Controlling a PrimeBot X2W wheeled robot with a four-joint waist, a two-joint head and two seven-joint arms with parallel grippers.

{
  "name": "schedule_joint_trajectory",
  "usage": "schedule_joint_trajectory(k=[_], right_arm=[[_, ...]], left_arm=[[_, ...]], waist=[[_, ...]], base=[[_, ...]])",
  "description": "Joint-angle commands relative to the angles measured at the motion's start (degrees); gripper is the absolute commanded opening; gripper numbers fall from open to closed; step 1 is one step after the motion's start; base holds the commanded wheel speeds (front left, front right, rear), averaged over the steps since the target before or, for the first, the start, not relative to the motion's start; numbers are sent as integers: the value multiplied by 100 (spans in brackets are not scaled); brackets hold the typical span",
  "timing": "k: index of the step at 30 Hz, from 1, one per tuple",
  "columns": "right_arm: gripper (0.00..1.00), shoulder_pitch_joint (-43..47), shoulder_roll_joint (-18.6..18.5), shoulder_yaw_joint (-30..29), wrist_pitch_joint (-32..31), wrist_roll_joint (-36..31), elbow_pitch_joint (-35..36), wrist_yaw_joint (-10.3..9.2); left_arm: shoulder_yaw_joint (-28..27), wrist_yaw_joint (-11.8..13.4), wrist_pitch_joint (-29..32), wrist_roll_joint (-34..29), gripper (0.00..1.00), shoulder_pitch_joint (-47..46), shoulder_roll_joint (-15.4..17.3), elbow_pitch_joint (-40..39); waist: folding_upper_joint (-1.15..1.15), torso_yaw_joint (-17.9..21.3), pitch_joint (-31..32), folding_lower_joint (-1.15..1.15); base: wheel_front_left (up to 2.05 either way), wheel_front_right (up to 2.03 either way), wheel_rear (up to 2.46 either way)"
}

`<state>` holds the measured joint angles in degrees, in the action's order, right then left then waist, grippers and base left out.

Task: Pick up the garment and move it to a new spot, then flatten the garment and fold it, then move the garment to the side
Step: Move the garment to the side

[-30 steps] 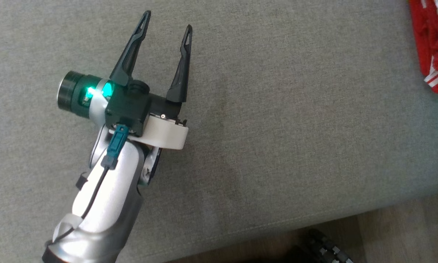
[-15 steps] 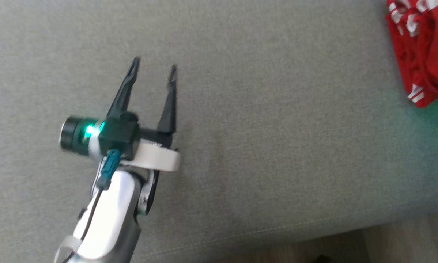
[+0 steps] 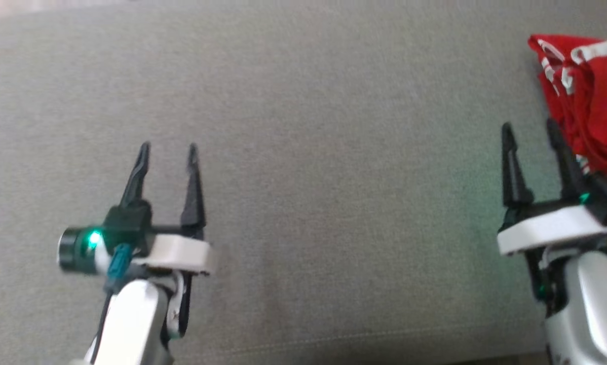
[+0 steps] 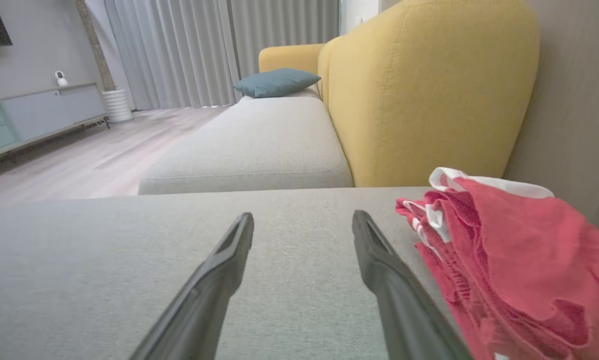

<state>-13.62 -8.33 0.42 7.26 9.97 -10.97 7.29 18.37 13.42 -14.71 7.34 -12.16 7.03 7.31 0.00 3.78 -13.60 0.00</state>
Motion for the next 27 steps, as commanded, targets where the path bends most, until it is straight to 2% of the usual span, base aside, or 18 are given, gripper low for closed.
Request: schedule_joint_trajectory(k=[1, 11, 27], right_arm=[[100, 132, 59, 125, -69, -65, 394, 20], [100, 1082, 427, 245, -484, -128, 1136, 20], [100, 1845, 537, 111, -879, -214, 1658, 20]], left_arm=[[-270, 59, -29, 43, 100, 18, 124, -131], [-418, 7, -29, 222, 100, 532, 259, 147], [-259, -69, 88, 304, 100, 1099, 411, 218]], waist=[[0, -161, 220, 0], [0, -371, 781, 0], [0, -285, 1404, 0]], base=[[0, 0, 0], [0, 0, 0], [0, 0, 0]])
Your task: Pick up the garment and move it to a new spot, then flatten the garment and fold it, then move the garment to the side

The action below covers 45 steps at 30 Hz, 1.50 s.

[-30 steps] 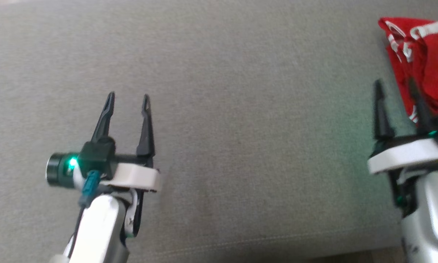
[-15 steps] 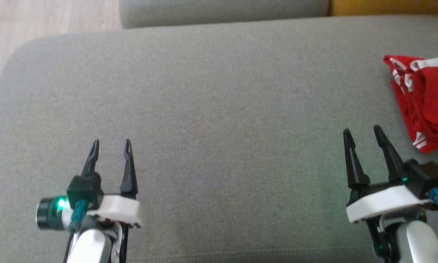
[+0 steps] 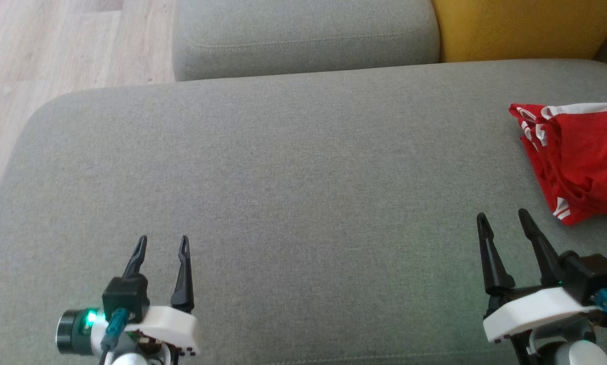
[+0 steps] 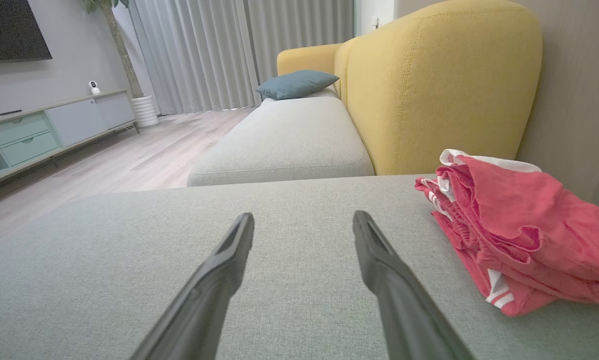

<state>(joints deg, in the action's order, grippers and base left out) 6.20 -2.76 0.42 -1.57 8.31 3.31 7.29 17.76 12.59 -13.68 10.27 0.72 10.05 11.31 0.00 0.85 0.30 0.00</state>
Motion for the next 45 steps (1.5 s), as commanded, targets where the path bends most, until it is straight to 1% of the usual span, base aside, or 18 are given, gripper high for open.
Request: schedule_joint_trajectory(k=[1, 33, 34, 37, 45], right_arm=[[100, -124, -19, 111, -7, -49, 247, 20], [100, -62, -12, 90, -51, 122, 302, 20], [0, 42, 8, -39, -55, 79, 69, 0], [0, 67, 9, -26, -53, 91, -190, 0], [0, -4, -26, -24, -44, 665, -272, 1]], left_arm=[[-193, 21, -5, 10, 100, -182, 117, -193], [-78, 165, 29, 12, 100, -182, 252, -354], [116, 130, 56, 1, 0, 37, 141, -175], [186, 124, 56, 14, 0, 93, 78, 42], [55, 3, 150, 574, 0, 63, 55, 21]], waist=[[0, 15, 26, 0], [0, 15, 36, 0], [0, 15, 36, 0], [0, 13, 34, 0], [0, 7, 28, 0]], base=[[0, 0, 0], [0, 0, 0], [0, 0, 0], [0, 0, 0], [0, 0, 0]])
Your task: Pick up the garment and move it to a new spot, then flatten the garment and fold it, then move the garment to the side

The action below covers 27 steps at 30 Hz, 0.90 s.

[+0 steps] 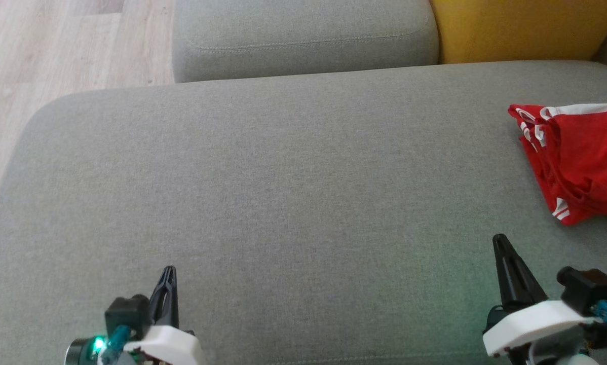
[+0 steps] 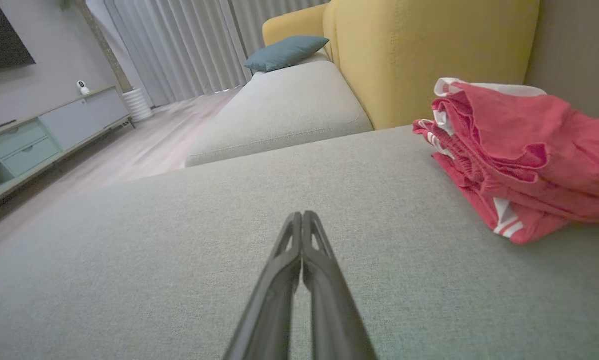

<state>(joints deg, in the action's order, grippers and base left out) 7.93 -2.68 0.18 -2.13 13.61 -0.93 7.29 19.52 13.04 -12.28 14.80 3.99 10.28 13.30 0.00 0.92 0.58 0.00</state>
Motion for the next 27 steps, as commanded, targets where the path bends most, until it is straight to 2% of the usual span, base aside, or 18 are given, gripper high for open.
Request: schedule_joint_trajectory(k=[1, 27], right_arm=[[0, -190, -39, 0, 12, 207, 138, 1], [0, -465, -118, -37, 2, 2020, -190, 6]], left_arm=[[-138, -60, 22, 190, 0, -271, 29, -173], [-587, -519, 359, 1971, 0, -454, -68, -76]], waist=[[0, -1, -1, 0], [0, -22, -17, 0]], base=[[0, 0, 0], [0, 0, 0]])
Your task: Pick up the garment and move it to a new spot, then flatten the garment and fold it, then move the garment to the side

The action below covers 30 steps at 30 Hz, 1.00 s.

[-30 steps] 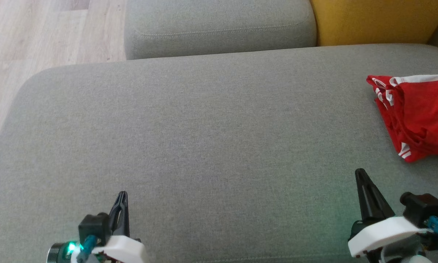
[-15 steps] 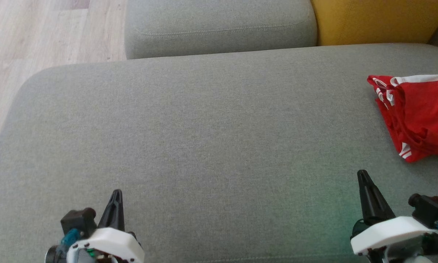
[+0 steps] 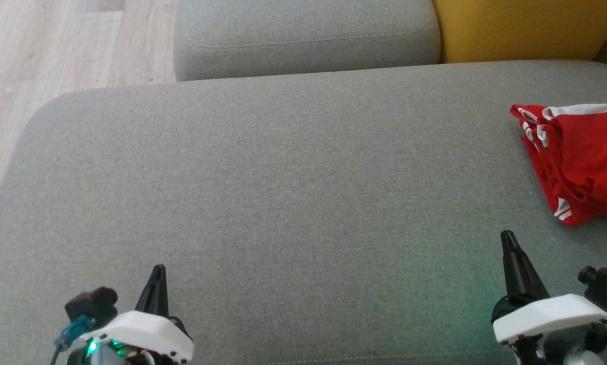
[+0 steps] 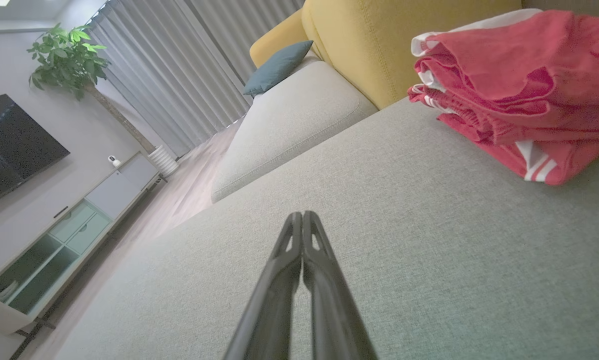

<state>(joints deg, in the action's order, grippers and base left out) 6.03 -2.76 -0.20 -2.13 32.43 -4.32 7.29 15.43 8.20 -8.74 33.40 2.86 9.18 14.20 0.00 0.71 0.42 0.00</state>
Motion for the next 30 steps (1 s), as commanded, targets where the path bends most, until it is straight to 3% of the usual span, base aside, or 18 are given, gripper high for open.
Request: schedule_joint_trajectory(k=[1, 30], right_arm=[[0, -285, -111, -1, 1, 207, 138, 6], [0, -572, -150, -102, -58, 2109, -205, 10]], left_arm=[[-197, -53, 18, 179, 0, -347, 37, -165], [-738, -531, 421, 2051, 0, -512, -109, -131]], waist=[[0, -1, -1, 0], [0, -23, -20, 0]], base=[[0, 0, 0], [0, 0, 0]])
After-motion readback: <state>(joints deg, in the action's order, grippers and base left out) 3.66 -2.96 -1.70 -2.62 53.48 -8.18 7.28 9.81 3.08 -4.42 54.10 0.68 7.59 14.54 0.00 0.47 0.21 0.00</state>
